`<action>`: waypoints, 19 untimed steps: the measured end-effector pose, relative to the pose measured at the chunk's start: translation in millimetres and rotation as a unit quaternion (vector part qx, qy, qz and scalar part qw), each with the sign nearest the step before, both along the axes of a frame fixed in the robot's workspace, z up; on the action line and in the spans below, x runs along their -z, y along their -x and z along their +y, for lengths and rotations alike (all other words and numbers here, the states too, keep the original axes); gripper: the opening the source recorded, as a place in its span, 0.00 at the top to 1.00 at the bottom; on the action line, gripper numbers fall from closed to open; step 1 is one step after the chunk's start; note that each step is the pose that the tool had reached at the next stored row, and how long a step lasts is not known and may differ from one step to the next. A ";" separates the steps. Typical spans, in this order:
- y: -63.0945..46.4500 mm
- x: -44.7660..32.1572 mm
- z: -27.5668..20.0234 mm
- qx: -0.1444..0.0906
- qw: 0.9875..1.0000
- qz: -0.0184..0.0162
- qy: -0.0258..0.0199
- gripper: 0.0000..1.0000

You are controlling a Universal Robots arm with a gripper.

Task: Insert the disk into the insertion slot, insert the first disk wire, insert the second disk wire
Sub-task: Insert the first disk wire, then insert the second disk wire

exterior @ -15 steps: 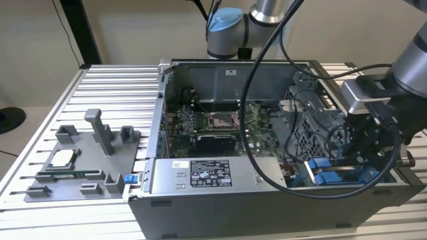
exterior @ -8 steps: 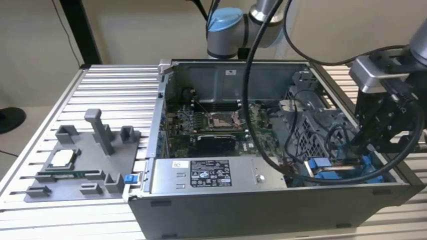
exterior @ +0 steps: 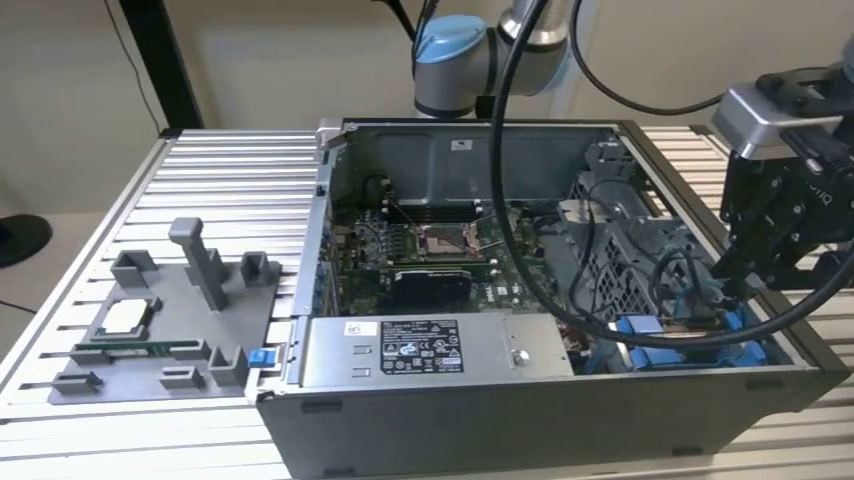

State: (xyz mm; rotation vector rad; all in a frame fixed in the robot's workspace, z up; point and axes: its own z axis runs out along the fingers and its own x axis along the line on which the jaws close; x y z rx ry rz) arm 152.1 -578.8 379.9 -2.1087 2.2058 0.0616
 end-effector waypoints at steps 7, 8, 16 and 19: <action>-7.2 0.0 0.0 -0.001 1.000 0.000 0.000 0.00; -10.8 0.0 0.0 -0.001 1.000 0.000 0.000 0.00; -28.6 3.5 -4.1 -0.003 1.000 0.000 -0.003 0.00; -29.0 6.0 -7.3 -0.004 1.000 0.000 -0.007 0.00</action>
